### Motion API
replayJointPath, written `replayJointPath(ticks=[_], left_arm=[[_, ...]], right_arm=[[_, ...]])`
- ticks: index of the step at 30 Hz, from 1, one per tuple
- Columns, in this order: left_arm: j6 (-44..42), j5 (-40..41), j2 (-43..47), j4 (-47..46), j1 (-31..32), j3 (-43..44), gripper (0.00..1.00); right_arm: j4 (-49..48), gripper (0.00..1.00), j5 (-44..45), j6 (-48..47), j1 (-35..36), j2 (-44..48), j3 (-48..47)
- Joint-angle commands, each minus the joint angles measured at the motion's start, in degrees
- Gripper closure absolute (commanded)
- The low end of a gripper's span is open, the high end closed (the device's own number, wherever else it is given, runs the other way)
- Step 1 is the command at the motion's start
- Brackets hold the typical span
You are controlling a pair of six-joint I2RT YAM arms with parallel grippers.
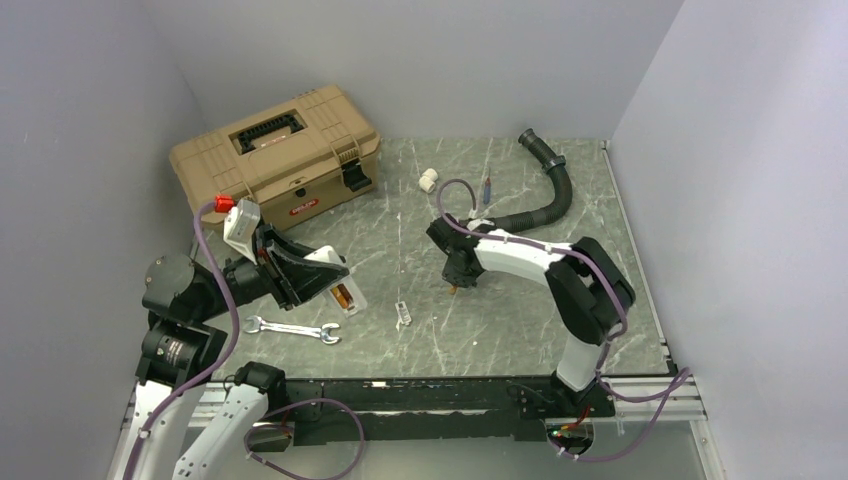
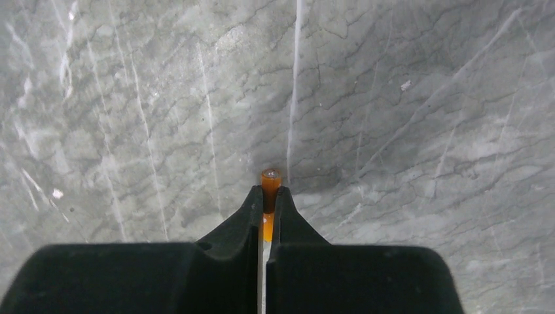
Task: Load the batteries into the remote control
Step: Pick up the battery from the center of the board, then load the battery into the remote control.
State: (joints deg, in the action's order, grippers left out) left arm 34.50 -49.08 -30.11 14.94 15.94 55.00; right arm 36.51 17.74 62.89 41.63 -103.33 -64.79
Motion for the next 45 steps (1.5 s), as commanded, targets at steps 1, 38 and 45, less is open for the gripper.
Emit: replayJointPath(ticks=[1, 38, 45], left_arm=[[0.1, 1.7, -0.9, -1.5, -0.2, 2.0, 0.98], [38.6, 25.1, -17.4, -60.3, 11.4, -35.7, 1.00], [37.4, 28.6, -20.9, -54.6, 14.4, -33.2, 1.00]], right_arm=[[-9.7, 1.00, 0.2, -11.4, -0.6, 11.0, 6.6], [-33.7, 1.00, -41.2, -57.4, -0.8, 53.3, 12.1], [-39.1, 1.00, -49.2, -54.5, 0.9, 49.9, 11.3]])
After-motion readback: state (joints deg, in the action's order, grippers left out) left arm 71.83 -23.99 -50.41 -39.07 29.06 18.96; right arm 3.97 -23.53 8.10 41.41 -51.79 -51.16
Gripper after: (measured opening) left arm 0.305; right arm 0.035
